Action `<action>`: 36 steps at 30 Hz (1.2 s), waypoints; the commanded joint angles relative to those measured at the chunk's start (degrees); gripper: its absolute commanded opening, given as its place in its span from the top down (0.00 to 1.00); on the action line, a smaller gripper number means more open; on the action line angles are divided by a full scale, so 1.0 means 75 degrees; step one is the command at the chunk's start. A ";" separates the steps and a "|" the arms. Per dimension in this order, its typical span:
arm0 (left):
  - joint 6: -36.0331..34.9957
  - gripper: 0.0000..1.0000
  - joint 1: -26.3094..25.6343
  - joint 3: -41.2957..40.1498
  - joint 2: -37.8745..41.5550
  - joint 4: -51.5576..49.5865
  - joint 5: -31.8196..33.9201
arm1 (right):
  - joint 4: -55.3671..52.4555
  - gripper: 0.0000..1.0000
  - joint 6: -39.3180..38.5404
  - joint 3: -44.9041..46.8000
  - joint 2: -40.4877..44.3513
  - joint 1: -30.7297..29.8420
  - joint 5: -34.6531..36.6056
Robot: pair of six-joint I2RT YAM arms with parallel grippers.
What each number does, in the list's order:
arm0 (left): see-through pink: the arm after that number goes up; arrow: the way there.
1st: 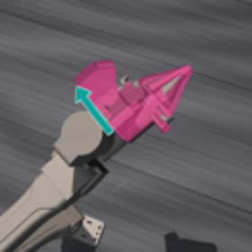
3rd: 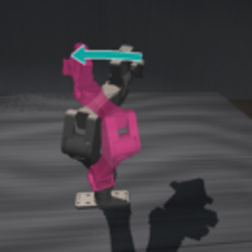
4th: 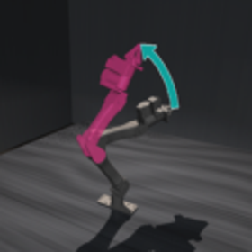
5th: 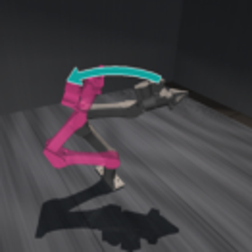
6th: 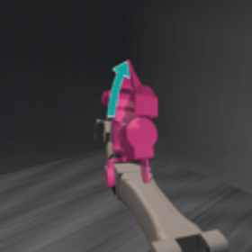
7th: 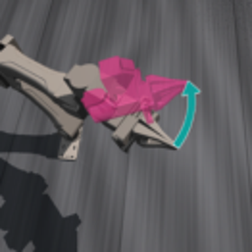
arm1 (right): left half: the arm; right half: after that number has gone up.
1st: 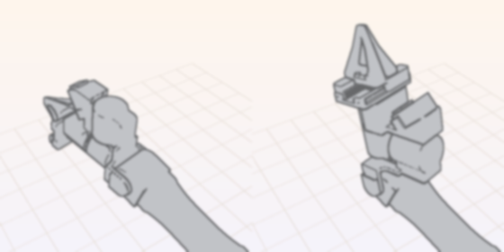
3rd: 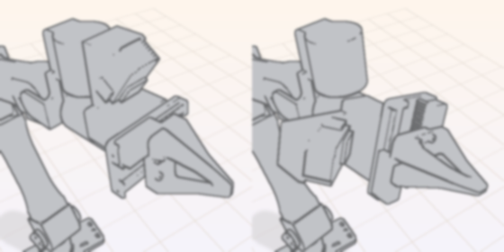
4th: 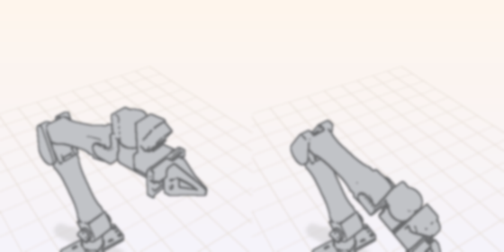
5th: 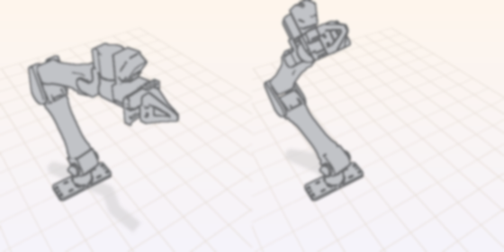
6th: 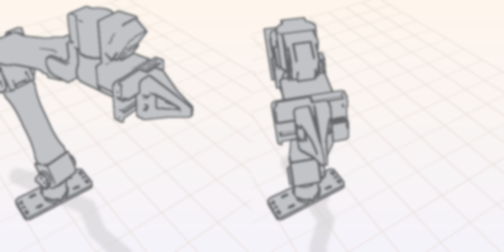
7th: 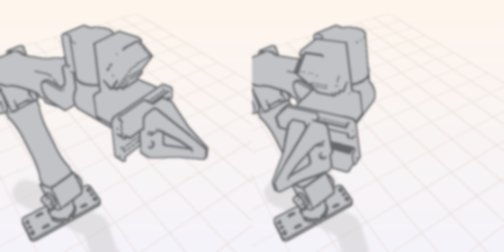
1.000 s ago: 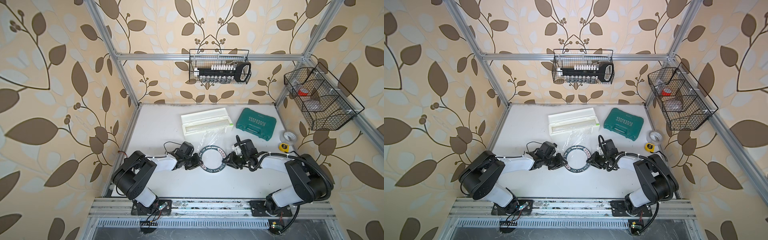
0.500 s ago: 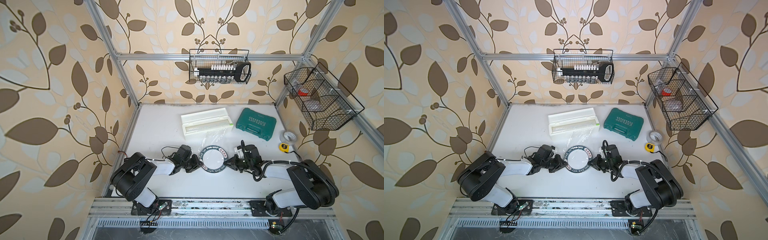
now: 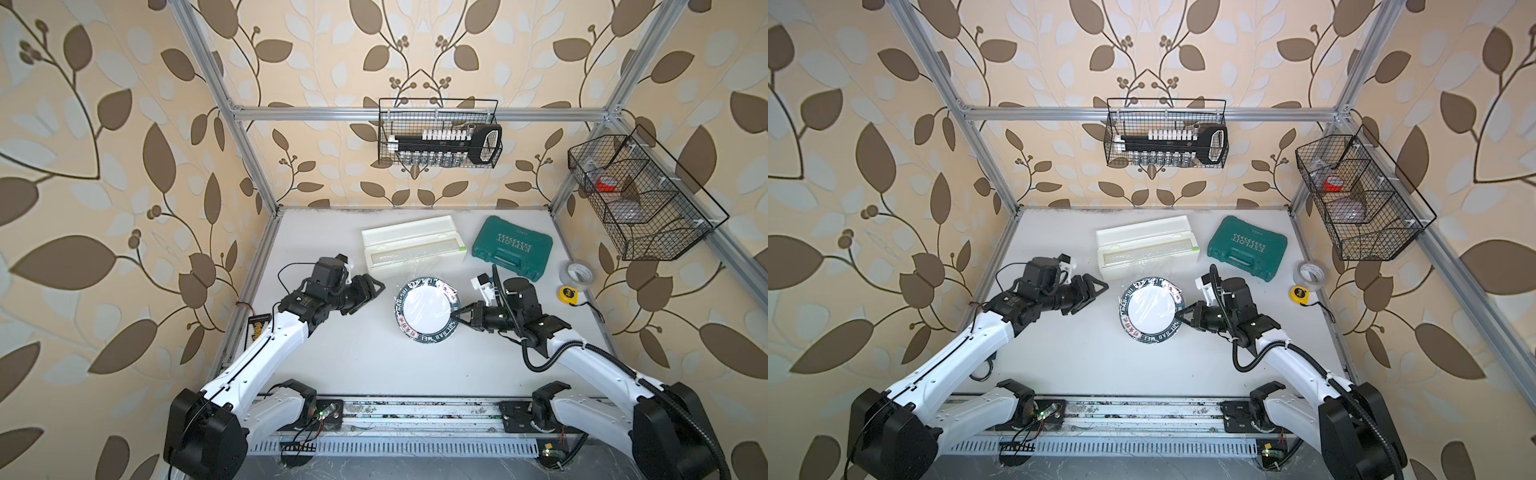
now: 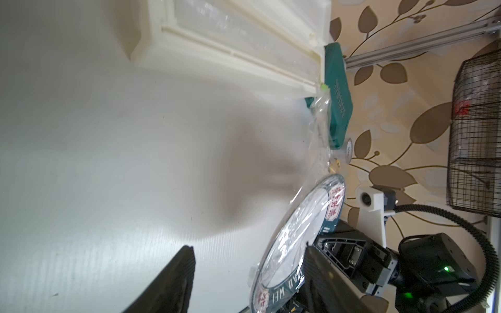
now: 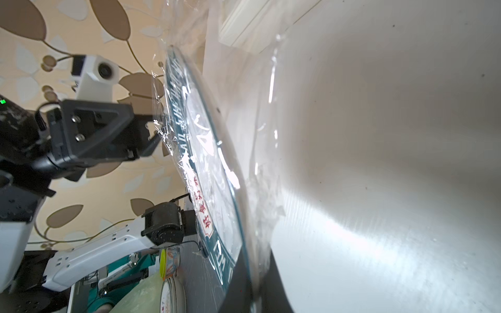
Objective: Wrap the plate with plastic wrap
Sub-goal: Pick up the plate at the center of the board, then cover the plate with plastic wrap.
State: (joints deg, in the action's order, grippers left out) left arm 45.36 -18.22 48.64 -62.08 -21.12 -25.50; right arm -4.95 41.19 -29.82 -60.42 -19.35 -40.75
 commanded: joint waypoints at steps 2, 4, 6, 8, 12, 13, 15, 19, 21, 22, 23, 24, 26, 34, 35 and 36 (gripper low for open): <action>-0.0639 0.34 0.0290 0.1111 -0.0903 -0.0005 -0.1332 | -0.1332 1.00 -0.0890 -0.0812 0.0268 0.0043 -0.0444; -0.0196 0.34 0.0463 0.1280 -0.1426 0.0792 -0.2163 | -0.1464 1.00 -0.0947 -0.0943 0.0289 0.0038 -0.0528; 0.0267 0.34 0.0593 0.1346 -0.1735 0.1575 -0.2710 | -0.1514 1.00 -0.0982 -0.1020 0.0299 0.0039 -0.0570; 0.0844 0.34 0.0621 0.1247 -0.1932 0.2436 -0.2950 | -0.1469 1.00 -0.0955 -0.1006 0.0350 0.0043 -0.0588; 0.1944 0.38 0.0539 0.0835 -0.2410 0.4038 -0.3329 | -0.1350 1.00 -0.0884 -0.0944 0.0336 0.0038 -0.0701; 0.1978 0.39 0.0483 0.0795 -0.2471 0.4129 -0.3303 | -0.1319 1.00 -0.0856 -0.0934 0.0335 0.0038 -0.0735; 0.1980 0.43 0.0349 0.0745 -0.2609 0.4209 -0.3272 | -0.1265 1.00 -0.0829 -0.0923 0.0322 0.0038 -0.0777; 0.2011 0.50 0.0238 0.0638 -0.2981 0.4377 -0.3314 | -0.1170 1.00 -0.0781 -0.0934 0.0253 0.0041 -0.0844; 0.2003 0.54 0.0232 0.0656 -0.3003 0.4387 -0.3315 | -0.1142 1.00 -0.0763 -0.0932 0.0240 0.0043 -0.0861; 0.2002 0.56 0.0238 0.0666 -0.3006 0.4397 -0.3315 | -0.1142 1.00 -0.0758 -0.0944 0.0231 0.0038 -0.0871; 0.2012 0.59 0.0233 0.0702 -0.3017 0.4399 -0.3304 | -0.1130 1.00 -0.0760 -0.0945 0.0217 0.0041 -0.0877; 0.2024 0.63 0.0238 0.0727 -0.3029 0.4407 -0.3304 | -0.1124 1.00 -0.0758 -0.0939 0.0217 0.0044 -0.0880; 0.2014 0.72 0.0243 0.0775 -0.3061 0.4369 -0.3309 | -0.1111 1.00 -0.0761 -0.0913 0.0237 0.0038 -0.0901; 0.2042 1.00 0.0595 0.0607 -0.3125 0.4420 -0.3452 | 0.0189 1.00 0.0135 -0.0559 0.0712 0.0038 -0.1750; 0.2196 1.00 0.0607 0.0415 -0.3097 0.4652 -0.3494 | 0.0318 1.00 0.0227 -0.0558 0.0728 0.0038 -0.1819; 0.2303 1.00 0.0640 0.0235 -0.3052 0.4870 -0.3541 | 0.0343 1.00 0.0256 -0.0596 0.0738 0.0050 -0.1809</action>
State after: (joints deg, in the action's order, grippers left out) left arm 61.30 -14.02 52.64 -85.14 11.03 -50.74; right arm -9.23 40.36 -34.46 -56.45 -19.03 -48.80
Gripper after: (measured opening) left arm 0.044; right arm 0.054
